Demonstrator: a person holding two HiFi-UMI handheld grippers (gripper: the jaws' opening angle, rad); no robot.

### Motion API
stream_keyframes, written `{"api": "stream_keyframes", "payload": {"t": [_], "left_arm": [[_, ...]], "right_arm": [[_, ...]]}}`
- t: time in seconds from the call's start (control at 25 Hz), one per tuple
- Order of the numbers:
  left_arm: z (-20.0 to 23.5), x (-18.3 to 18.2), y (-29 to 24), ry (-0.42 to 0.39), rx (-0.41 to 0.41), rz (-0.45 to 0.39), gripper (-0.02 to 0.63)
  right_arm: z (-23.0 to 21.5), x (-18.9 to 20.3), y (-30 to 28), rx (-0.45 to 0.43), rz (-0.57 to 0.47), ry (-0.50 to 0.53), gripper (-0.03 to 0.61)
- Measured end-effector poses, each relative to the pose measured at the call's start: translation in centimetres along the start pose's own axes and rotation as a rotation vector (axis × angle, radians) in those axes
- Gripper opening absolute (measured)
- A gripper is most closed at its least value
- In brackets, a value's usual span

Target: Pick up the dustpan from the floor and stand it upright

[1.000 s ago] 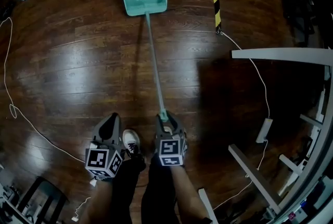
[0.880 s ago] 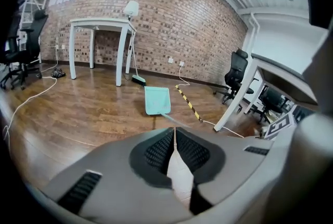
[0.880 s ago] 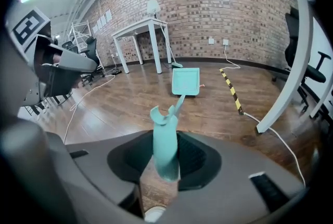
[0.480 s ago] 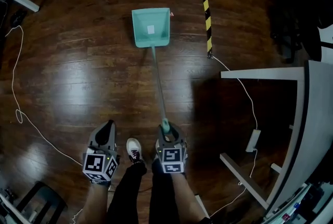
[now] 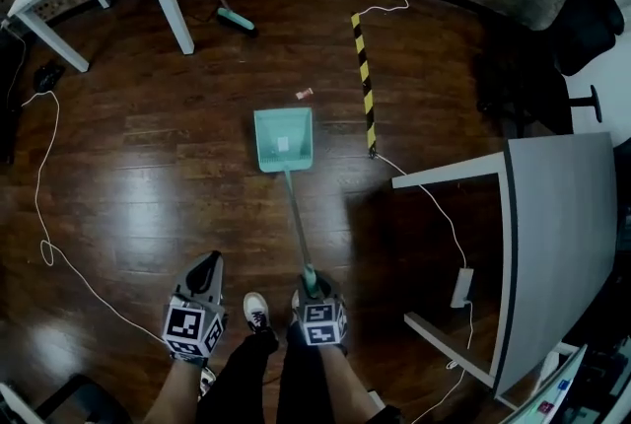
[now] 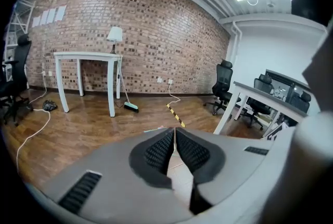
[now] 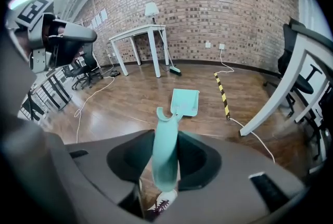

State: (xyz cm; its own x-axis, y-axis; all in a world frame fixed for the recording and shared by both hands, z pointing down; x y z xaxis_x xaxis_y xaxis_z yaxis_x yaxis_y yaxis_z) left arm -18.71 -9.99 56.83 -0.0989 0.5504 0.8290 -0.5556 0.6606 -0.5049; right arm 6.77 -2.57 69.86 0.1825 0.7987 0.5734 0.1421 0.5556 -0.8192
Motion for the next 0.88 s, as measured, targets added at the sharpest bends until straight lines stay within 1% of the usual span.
{"api": "stream_keyframes", "payload": {"t": [0.12, 0.2, 0.36, 0.52, 0.72, 0.88], "left_arm": [[-0.8, -2.2, 1.5, -0.03, 0.014, -0.005, 0.021], [-0.9, -3.6, 2.1, -0.047, 0.017, -0.008, 0.021], [-0.2, -7.0, 2.6, -0.068, -0.008, -0.035, 0.021], [0.5, -10.3, 1.8, -0.089, -0.024, -0.064, 0.021], [0.5, -12.1, -0.1, -0.081, -0.034, -0.068, 0.021], [0.8, -12.3, -1.2, -0.068, -0.04, -0.054, 0.021]], "right_arm": [[0.1, -0.2, 1.9, -0.004, 0.026, 0.001, 0.13], [0.1, -1.2, 2.8, -0.003, 0.023, -0.006, 0.13], [-0.4, -4.7, 3.7, 0.003, -0.007, -0.026, 0.13], [-1.3, -9.8, 3.3, 0.006, -0.071, -0.063, 0.133], [-3.1, -15.5, 1.9, 0.008, -0.136, -0.065, 0.132], [-4.1, -18.8, 0.6, 0.011, -0.175, -0.081, 0.132]]}}
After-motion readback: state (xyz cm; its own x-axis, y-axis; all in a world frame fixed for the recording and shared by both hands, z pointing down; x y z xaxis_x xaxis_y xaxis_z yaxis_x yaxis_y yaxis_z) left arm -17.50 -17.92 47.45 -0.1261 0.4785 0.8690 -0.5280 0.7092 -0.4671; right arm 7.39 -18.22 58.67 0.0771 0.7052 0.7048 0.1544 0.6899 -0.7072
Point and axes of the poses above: the fingertips, and each gripper's own axes: y backward along the fingers, z to its left, x out of its underside, the point moved 9 cm from there along y, backward along the fingers, and after that the axes turned 7 degrees about x, right-handed, at the moved point
